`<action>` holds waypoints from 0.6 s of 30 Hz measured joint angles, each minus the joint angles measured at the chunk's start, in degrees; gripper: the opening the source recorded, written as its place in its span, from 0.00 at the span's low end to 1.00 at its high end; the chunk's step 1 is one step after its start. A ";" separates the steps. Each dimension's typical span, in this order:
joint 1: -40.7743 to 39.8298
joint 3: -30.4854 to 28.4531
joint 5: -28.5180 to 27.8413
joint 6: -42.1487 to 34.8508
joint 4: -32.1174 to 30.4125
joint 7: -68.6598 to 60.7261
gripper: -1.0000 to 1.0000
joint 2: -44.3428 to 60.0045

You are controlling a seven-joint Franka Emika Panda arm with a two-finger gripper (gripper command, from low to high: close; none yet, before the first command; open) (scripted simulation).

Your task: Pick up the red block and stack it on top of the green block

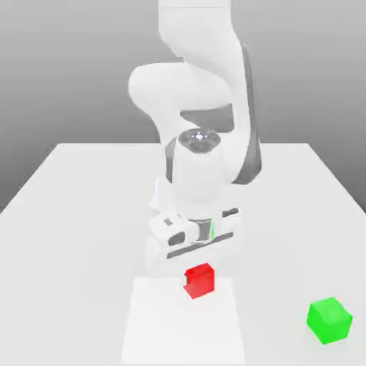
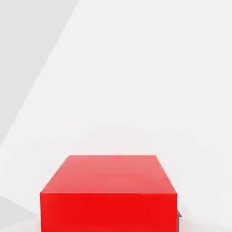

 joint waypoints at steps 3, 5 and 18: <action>-0.28 -0.14 -1.49 -5.07 -0.83 1.05 0.00 -5.90; -0.33 -0.27 -2.05 -8.60 -1.41 1.42 0.00 -10.01; 13.92 7.23 -3.27 -22.98 21.44 22.56 0.00 -1.37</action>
